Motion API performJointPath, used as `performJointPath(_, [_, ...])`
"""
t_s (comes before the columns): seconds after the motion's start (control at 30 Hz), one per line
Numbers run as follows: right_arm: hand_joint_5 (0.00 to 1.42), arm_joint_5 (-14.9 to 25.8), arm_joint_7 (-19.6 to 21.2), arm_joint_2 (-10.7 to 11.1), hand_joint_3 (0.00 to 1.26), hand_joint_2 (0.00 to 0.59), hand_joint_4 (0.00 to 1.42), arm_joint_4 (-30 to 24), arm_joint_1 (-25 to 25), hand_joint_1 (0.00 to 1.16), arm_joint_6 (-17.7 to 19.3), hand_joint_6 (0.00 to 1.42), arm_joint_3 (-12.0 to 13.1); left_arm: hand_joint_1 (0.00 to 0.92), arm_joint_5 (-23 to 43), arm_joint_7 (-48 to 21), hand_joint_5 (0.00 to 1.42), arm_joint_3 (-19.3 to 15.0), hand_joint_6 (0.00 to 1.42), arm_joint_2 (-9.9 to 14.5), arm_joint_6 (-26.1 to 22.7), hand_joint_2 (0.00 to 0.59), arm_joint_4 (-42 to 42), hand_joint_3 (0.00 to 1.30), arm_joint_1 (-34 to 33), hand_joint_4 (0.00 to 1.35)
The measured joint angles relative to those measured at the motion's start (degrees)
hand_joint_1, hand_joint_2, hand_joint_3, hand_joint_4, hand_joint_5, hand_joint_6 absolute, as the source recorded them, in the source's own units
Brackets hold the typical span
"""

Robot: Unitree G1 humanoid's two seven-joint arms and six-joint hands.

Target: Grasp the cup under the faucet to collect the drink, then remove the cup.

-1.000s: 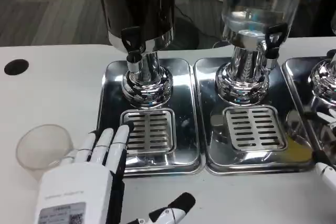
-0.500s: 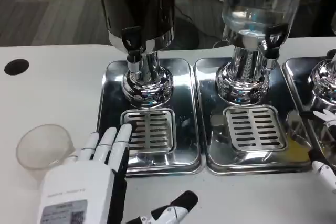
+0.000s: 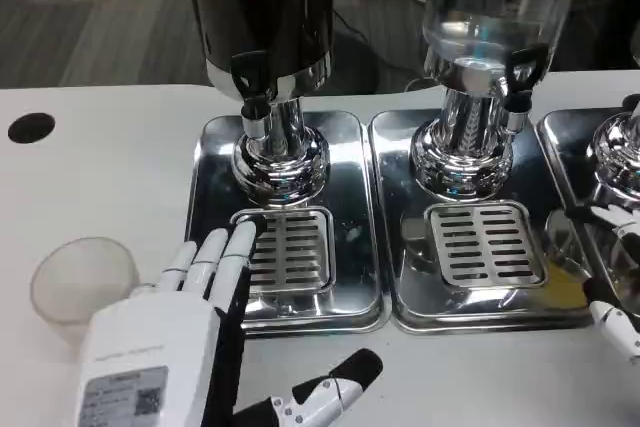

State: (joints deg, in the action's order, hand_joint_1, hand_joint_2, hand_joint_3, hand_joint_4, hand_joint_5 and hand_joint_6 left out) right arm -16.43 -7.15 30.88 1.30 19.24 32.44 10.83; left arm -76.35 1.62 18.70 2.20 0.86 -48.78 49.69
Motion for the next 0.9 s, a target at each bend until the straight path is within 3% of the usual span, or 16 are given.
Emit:
performJointPath(0.37, [0.05, -0.41, 0.07, -2.45, 0.19, 0.466, 0.10, -3.40, 1.54, 0.46, -0.90, 0.00, -0.44, 0.000, 5.14, -1.83, 0.14, -6.39, 0.30, -0.08, -1.21, 0.073, -0.28, 0.11, -3.86, 0.02])
performJointPath(0.67, [0.05, -0.42, 0.56, -3.41, 0.19, 0.466, 0.10, -3.88, 3.85, 0.46, -0.72, 0.00, -0.17, 0.037, 6.12, -5.36, 0.26, -11.93, 0.45, -0.50, -3.94, 0.056, -1.35, 0.13, -7.71, 0.05])
performJointPath(0.9, [0.06, -0.07, 0.73, -3.41, 0.19, 0.466, 0.10, -3.88, 5.99, 0.46, 0.57, 0.00, 0.46, 0.050, 5.93, -9.10, 0.28, -20.17, 0.49, -0.56, -8.07, 0.039, -2.13, 0.12, -10.57, 0.05])
